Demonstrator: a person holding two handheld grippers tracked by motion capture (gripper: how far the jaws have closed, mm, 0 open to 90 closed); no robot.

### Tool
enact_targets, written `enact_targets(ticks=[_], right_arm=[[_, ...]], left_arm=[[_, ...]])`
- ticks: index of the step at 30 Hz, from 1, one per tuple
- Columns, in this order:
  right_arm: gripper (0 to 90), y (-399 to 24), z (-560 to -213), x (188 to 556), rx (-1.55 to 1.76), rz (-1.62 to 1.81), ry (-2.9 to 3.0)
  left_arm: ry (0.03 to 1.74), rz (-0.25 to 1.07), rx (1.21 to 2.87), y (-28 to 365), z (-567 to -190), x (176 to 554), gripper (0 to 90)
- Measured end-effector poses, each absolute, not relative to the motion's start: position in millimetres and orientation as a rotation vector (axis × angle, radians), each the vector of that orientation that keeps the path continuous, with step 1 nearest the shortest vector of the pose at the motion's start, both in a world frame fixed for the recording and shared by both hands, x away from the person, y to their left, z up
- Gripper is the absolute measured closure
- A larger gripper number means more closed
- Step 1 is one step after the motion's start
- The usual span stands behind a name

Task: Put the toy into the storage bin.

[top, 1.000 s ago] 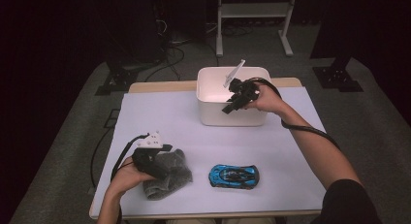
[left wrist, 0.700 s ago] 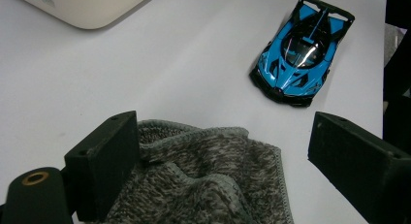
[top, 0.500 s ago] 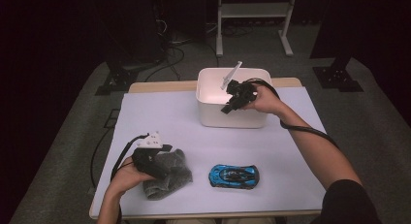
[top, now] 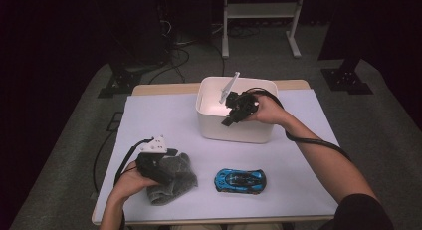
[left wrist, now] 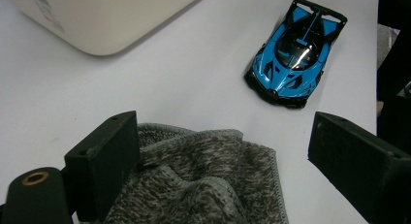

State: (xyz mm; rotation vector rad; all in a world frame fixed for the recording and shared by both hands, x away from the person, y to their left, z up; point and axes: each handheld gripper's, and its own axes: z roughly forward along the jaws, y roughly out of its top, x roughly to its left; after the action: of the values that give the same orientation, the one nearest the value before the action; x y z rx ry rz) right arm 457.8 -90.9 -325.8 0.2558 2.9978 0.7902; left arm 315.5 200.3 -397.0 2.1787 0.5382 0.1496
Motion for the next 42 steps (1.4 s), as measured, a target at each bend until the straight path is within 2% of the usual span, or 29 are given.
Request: enact_targets(ticks=[16, 38, 40, 42], right_arm=[[86.7, -83.7, -323.8, 416.9, 0.207, 0.818, 3.013], [86.3, -81.0, -326.4, 391.4, 0.175, 0.81, 3.026], [83.1, -79.7, -327.3, 390.4, 0.172, 0.794, 3.036], [71.6, -79.9, -325.2, 390.0, 0.183, 0.811, 3.031]], left_arm=[[0.498, 0.156, 2.187, 196.9, -393.7, 313.9, 10.5], [0.487, 0.161, 2.186, 196.6, -391.7, 311.2, 10.4], [0.488, 0.162, 2.186, 196.9, -391.8, 311.2, 10.4], [0.49, 0.163, 2.185, 197.0, -392.1, 311.2, 10.4]])
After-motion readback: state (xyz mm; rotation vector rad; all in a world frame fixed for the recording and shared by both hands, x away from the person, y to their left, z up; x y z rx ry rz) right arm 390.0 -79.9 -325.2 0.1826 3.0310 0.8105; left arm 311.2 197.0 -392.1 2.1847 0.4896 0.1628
